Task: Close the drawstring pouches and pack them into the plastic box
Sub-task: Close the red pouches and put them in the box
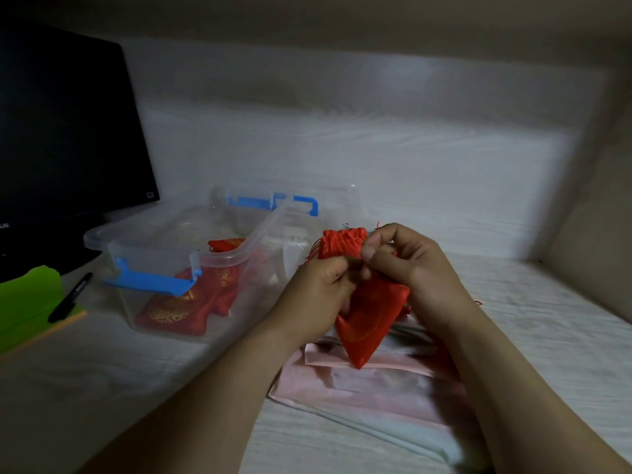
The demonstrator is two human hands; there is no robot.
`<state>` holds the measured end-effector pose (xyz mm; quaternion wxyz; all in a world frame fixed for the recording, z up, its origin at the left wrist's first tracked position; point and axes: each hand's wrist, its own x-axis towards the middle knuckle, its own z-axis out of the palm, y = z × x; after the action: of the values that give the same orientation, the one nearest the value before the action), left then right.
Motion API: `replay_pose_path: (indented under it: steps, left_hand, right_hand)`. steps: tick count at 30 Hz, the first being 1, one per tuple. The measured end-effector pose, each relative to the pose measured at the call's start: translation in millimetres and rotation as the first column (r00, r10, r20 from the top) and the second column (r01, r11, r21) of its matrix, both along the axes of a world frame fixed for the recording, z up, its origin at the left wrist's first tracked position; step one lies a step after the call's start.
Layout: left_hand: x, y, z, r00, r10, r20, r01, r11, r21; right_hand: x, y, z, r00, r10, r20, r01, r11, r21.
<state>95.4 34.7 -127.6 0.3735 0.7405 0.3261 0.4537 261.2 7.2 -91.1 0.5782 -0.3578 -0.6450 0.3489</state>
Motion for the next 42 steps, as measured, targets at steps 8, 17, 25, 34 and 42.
replay_pose_path:
  steps: [8,17,25,34,42]
  left_hand:
    - [-3.4,7.3,6.4,0.964,0.142,0.225,-0.095,0.974,-0.206]
    - [-1.2,0.0,11.8,0.950,0.023,0.310,0.035,0.983,-0.180]
    - [3.1,-4.7,12.5,0.960,0.029,0.278,0.003,0.993,-0.115]
    - [-3.2,3.9,9.1,0.912,0.166,0.374,-0.039,0.945,-0.324]
    - [-1.8,0.9,17.8,0.850,0.129,0.510,0.059,0.940,-0.336]
  right_hand:
    - [6.2,0.4,-6.6,0.997,0.058,0.059,-0.042,0.968,-0.246]
    - [0.8,3.7,-13.2,0.973,-0.068,0.220,0.107,0.980,-0.167]
    - [-2.2,4.0,-17.5,0.955,-0.100,0.279,0.129,0.988,-0.089]
    - [-10.5,-3.7,-11.9,0.948,0.097,-0.302,-0.196,0.928,-0.317]
    - [-0.6,6.5,-7.9,0.978,0.118,-0.172,-0.180,0.892,-0.414]
